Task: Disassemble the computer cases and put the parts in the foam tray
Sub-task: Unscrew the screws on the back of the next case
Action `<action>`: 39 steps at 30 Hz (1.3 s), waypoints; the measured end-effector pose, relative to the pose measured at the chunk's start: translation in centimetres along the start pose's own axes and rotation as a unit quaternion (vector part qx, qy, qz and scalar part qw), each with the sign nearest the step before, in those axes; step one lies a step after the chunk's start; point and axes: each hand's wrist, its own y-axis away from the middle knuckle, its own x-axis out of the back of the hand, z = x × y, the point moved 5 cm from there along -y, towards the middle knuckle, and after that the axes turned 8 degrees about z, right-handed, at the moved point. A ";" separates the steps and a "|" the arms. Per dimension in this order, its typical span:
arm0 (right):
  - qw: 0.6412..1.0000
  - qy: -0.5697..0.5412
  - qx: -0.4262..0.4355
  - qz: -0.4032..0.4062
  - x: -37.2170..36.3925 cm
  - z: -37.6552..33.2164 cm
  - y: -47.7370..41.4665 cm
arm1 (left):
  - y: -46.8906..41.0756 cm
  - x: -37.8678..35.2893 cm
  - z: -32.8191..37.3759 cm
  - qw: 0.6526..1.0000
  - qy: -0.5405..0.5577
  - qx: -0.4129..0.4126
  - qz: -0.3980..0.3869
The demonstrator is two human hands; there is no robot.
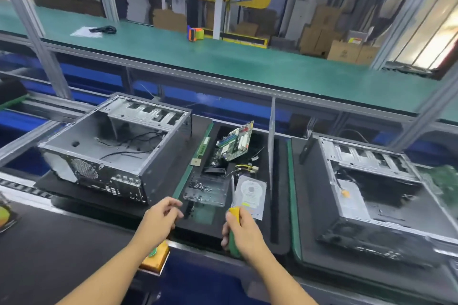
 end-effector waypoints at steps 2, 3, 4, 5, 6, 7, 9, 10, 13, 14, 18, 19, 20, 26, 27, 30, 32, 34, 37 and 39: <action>1.000 -0.012 0.007 0.022 2.1 -0.5 0.7 | 0.5 -1.7 1.7 1.000 0.020 0.000 0.012; 0.999 -0.019 0.006 0.034 3.1 -0.6 1.0 | 0.7 -2.6 2.4 1.000 0.028 0.002 0.014; 0.999 -0.028 0.003 0.044 4.1 -0.7 1.2 | 0.8 -3.5 3.1 0.999 0.037 0.002 0.014; 0.998 -0.038 -0.001 0.053 5.2 -0.8 1.5 | 0.9 -4.4 3.8 0.999 0.043 0.002 0.016; 0.997 -0.046 -0.004 0.060 6.3 -0.9 1.8 | 1.0 -5.1 4.4 0.999 0.045 0.001 0.018; 0.996 -0.052 -0.006 0.067 7.4 -0.9 2.0 | 1.1 -5.8 5.1 0.999 0.047 0.001 0.022; 0.995 -0.062 -0.010 0.081 9.6 -1.1 2.3 | 1.2 -7.1 6.3 0.998 0.061 0.004 0.025; 0.994 -0.068 -0.013 0.087 10.7 -1.1 2.5 | 1.2 -7.7 6.9 0.997 0.077 0.007 0.026; 0.991 -0.076 -0.021 0.105 13.6 -1.1 3.1 | 1.5 -9.3 8.4 0.993 0.112 0.013 0.028; 0.990 -0.084 -0.025 0.110 14.3 -1.1 3.3 | 1.7 -9.8 8.9 0.992 0.120 0.016 0.026; 0.983 -0.126 -0.038 0.129 16.2 -1.3 3.5 | 1.6 -11.3 10.3 0.990 0.135 0.029 0.028; 0.982 -0.132 -0.038 0.131 16.4 -1.5 3.6 | 1.5 -11.6 10.6 0.990 0.136 0.029 0.027; 0.981 -0.136 -0.037 0.131 16.6 -1.8 3.6 | 1.4 -11.8 10.8 0.989 0.141 0.028 0.026; 0.980 -0.137 -0.005 0.145 17.3 -3.9 3.1 | -0.3 -11.2 11.6 0.989 0.143 0.019 0.017; 0.979 -0.131 0.001 0.154 17.4 -4.3 2.9 | -0.6 -10.9 11.8 0.990 0.142 0.018 0.017; 0.977 -0.108 0.024 0.182 17.6 -5.1 2.4 | -1.8 -10.1 12.3 0.990 0.141 0.017 0.015; 0.975 -0.099 0.037 0.196 17.6 -5.4 2.0 | -2.5 -9.6 12.6 0.989 0.148 0.010 0.015; 0.972 -0.098 0.046 0.211 17.4 -5.7 1.6 | -3.2 -9.2 12.8 0.988 0.152 0.005 0.018; 0.964 -0.110 0.053 0.236 17.0 -5.7 1.0 | -4.2 -8.8 12.5 0.990 0.137 0.002 0.015; 0.962 -0.116 0.053 0.241 16.6 -5.7 0.6 | -5.0 -8.5 12.2 0.991 0.134 -0.001 0.019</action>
